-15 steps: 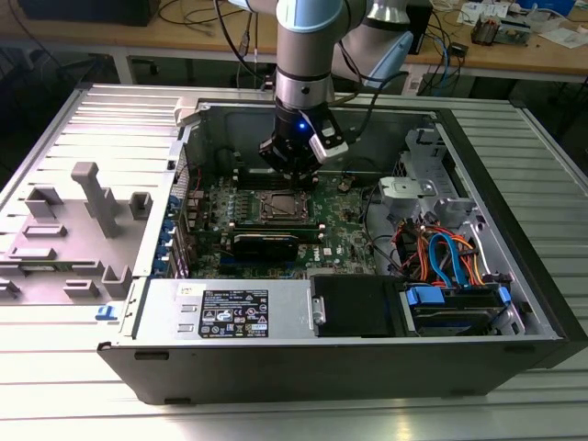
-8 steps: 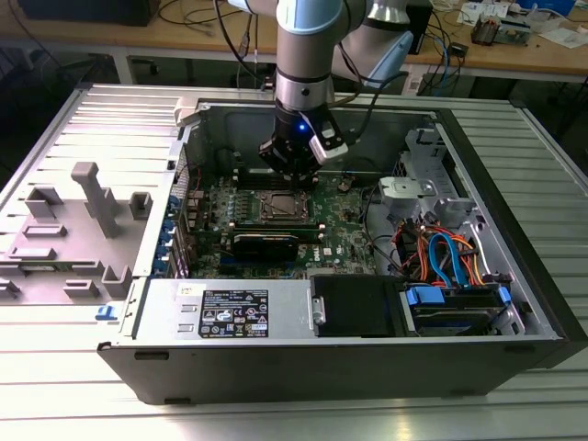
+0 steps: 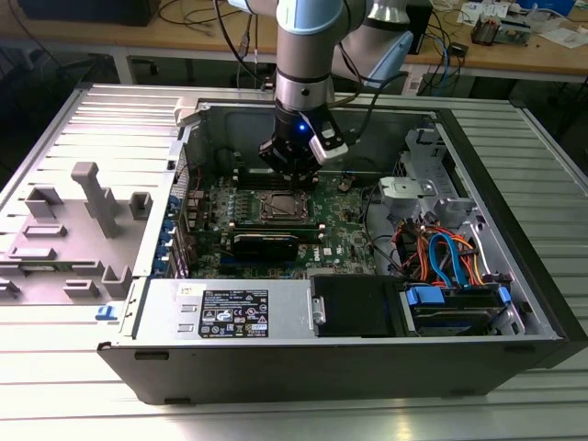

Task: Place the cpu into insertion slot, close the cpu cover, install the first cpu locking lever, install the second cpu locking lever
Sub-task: 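Install the first cpu locking lever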

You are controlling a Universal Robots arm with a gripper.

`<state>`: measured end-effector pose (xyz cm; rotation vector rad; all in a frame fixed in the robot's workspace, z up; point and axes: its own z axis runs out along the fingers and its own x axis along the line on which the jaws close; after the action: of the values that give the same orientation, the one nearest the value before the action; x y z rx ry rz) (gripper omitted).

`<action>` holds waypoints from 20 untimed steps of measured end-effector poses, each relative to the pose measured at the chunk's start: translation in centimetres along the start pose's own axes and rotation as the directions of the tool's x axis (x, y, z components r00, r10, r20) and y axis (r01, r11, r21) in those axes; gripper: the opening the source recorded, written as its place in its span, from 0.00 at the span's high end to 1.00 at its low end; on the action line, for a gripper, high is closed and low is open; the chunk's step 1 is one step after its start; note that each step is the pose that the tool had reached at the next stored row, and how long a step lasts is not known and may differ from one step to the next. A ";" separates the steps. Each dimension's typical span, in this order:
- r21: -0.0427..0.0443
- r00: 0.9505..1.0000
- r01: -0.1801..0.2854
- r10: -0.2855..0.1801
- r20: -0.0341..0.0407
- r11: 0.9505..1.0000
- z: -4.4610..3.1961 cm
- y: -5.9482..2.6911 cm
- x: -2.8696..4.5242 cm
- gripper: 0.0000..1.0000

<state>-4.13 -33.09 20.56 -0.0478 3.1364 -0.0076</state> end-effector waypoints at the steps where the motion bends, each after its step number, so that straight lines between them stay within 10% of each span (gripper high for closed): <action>1: 0.000 1.000 0.000 0.000 0.000 1.000 -0.05 0.00 0.00 0.89; 20: 0.000 1.000 0.000 0.000 0.000 1.000 0.13 -0.21 -0.05 0.89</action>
<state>-4.07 -33.30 20.43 -0.0478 3.1367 -0.0079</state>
